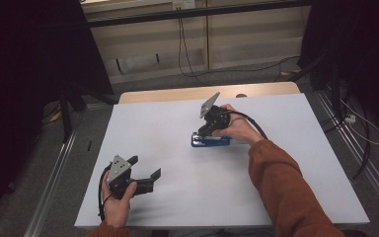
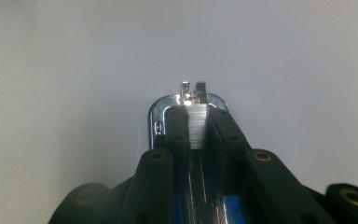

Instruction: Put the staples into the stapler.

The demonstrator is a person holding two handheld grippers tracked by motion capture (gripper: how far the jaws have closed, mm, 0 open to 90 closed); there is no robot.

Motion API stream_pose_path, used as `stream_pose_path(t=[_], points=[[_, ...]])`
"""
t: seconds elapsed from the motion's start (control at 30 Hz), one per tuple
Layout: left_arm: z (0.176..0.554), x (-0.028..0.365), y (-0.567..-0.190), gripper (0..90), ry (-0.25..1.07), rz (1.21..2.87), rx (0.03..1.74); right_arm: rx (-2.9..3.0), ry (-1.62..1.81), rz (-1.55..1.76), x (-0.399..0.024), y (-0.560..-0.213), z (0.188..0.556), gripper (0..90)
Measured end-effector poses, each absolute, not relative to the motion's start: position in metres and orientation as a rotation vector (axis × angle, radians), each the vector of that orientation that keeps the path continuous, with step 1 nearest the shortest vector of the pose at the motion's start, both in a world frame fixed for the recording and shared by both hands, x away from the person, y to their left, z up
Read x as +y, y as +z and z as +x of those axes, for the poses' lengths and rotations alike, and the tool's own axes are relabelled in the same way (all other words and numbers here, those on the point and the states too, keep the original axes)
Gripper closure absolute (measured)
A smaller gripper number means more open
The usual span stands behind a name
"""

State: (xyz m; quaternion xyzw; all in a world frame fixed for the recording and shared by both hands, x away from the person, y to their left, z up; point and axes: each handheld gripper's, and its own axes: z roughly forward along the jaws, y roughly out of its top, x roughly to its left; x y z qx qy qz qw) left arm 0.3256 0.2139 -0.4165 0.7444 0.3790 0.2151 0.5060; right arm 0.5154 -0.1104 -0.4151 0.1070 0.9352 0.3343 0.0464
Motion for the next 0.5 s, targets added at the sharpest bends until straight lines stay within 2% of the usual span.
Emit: stream_pose_path(t=[0.5], points=[[0.3257,0.214,-0.4166,4.1,0.517,1.797,0.913,2.858,1.015,0.31,-0.1038,-0.414,0.5177,79.2]])
